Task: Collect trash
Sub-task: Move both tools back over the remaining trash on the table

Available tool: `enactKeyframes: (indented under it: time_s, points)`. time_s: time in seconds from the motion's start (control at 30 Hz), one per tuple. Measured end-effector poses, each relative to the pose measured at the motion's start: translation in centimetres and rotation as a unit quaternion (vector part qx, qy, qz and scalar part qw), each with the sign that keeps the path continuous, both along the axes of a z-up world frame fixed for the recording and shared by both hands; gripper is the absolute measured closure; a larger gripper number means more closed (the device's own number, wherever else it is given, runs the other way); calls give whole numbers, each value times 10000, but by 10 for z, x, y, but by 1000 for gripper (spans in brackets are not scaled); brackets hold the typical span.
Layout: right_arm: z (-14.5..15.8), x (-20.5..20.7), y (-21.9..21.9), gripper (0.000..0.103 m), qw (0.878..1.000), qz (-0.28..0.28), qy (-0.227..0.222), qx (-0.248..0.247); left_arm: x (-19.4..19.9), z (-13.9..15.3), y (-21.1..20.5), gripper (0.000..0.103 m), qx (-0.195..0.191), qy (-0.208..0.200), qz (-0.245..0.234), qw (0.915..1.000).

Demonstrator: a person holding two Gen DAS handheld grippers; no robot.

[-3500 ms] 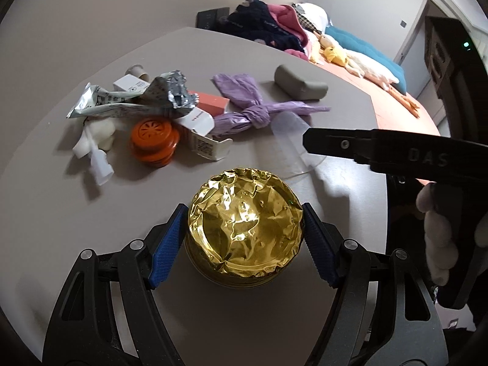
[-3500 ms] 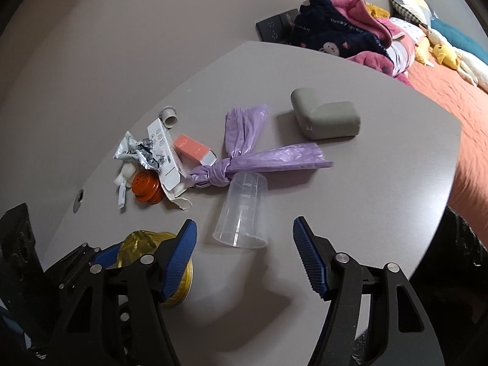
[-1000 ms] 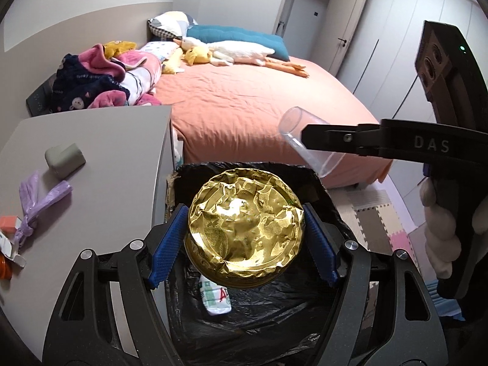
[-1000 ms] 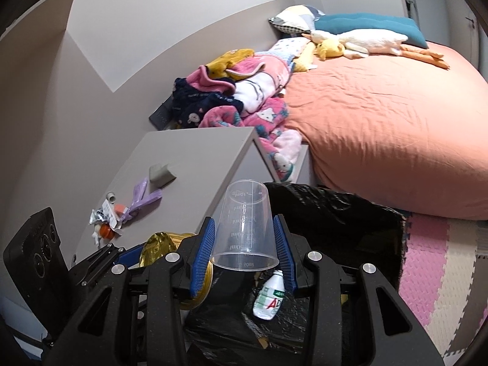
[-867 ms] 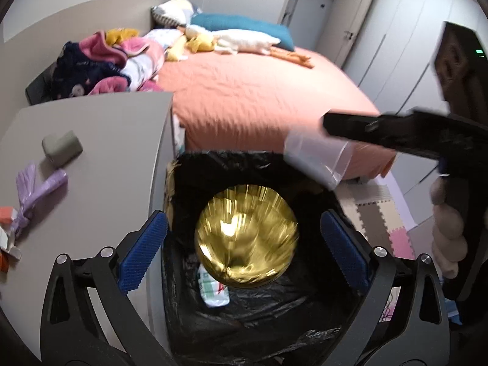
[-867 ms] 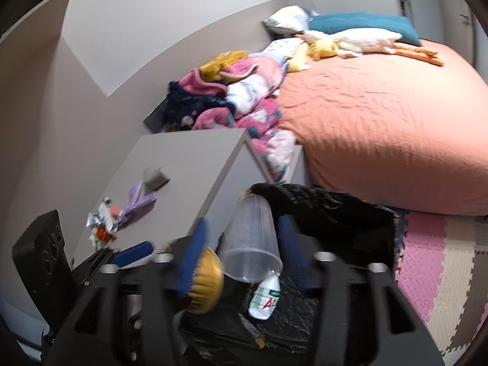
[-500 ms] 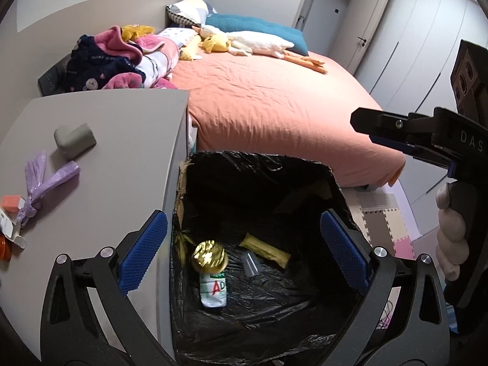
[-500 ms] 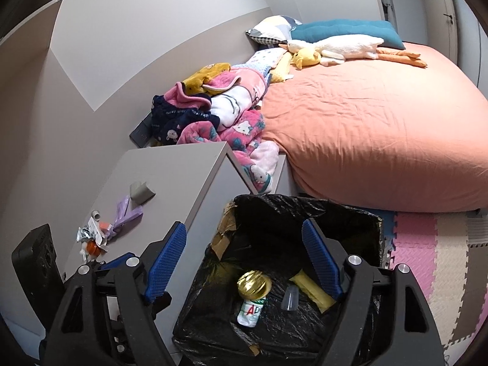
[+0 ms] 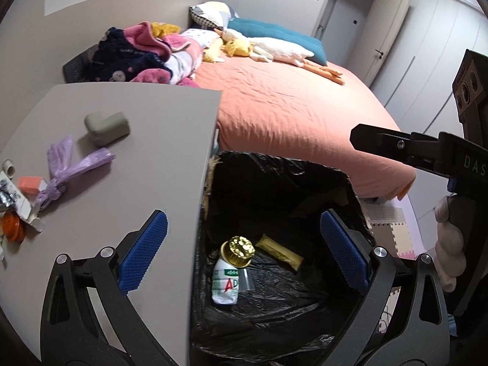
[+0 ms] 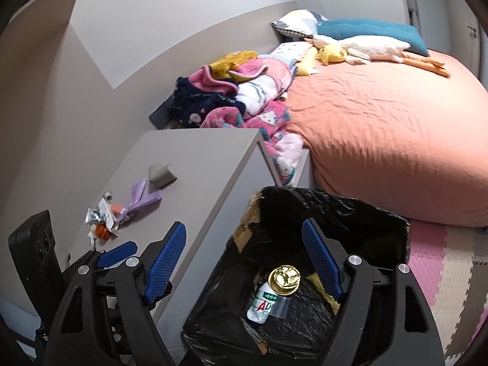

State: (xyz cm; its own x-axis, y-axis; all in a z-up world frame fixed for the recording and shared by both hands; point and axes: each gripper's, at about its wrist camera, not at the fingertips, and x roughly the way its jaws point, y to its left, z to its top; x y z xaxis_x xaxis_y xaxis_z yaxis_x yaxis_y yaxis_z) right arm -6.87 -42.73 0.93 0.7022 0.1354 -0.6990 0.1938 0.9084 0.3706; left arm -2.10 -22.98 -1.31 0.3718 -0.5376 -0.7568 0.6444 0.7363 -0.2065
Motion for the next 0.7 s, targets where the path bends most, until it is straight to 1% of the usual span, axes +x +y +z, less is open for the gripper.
enactKeyframes:
  time_s: [0.4, 0.6, 0.7]
  points:
    - [-1, 30, 47, 24, 9986, 520, 29, -54, 13, 2, 48, 6, 40, -22, 589, 9983]
    - [-1, 48, 66, 24, 9977, 667, 6, -132, 23, 2, 76, 6, 64, -16, 981, 9951]
    - [-1, 58, 77, 24, 9965, 827, -42, -145, 27, 1, 87, 6, 80, 12, 1134, 9935]
